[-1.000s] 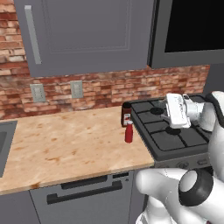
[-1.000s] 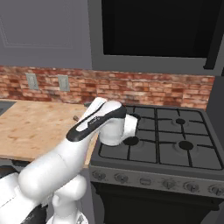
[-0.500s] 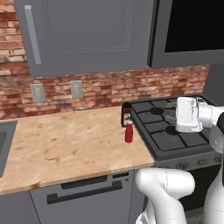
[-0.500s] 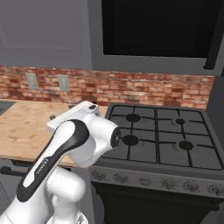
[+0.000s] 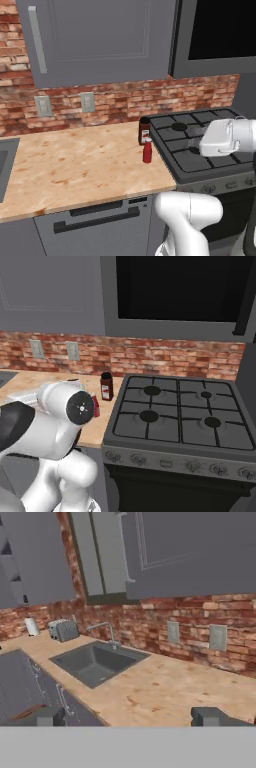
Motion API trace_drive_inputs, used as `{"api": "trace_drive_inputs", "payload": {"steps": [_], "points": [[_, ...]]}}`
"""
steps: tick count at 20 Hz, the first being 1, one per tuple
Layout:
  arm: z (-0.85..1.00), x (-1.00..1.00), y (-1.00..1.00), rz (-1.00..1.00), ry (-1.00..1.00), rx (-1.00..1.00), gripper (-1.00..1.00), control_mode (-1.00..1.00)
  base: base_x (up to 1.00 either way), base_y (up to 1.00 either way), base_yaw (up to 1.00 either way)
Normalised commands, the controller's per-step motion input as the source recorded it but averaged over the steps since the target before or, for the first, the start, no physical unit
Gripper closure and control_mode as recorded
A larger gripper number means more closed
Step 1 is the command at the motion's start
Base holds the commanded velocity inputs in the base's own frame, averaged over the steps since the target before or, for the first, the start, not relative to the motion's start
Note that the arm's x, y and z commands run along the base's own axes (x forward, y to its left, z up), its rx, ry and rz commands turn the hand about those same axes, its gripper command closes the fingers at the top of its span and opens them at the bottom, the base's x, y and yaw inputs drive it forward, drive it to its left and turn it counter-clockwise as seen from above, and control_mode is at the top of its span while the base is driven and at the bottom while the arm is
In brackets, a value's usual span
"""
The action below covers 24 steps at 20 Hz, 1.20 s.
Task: Collect the paprika, ketchup, and shaker from the cabinet and place them next to the stove.
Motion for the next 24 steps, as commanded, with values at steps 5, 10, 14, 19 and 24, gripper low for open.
{"api": "trace_drive_inputs", "payload": {"steps": [5, 10, 14, 19, 24], "points": [[0.14, -0.8, 0.49, -0.19, 0.25, -0.18, -1.0, -1.0, 0.0, 0.0, 0.0], [-0.1, -0.54, 0.75, -0.17, 0.17, -0.22, -1.0, -1.0, 0.0, 0.0, 0.0], [-0.45, -0.26, 0.55, -0.05, 0.0, -0.11, -1.0, -1.0, 0.0, 0.0, 0.0], [-0.42, -0.11, 0.12, 0.0, 0.0, -0.03, -1.0, -1.0, 0.0, 0.0, 0.0], [-0.41, -0.57, 0.15, 0.0, -0.02, -0.02, -1.0, -1.0, 0.0, 0.0, 0.0]]}}
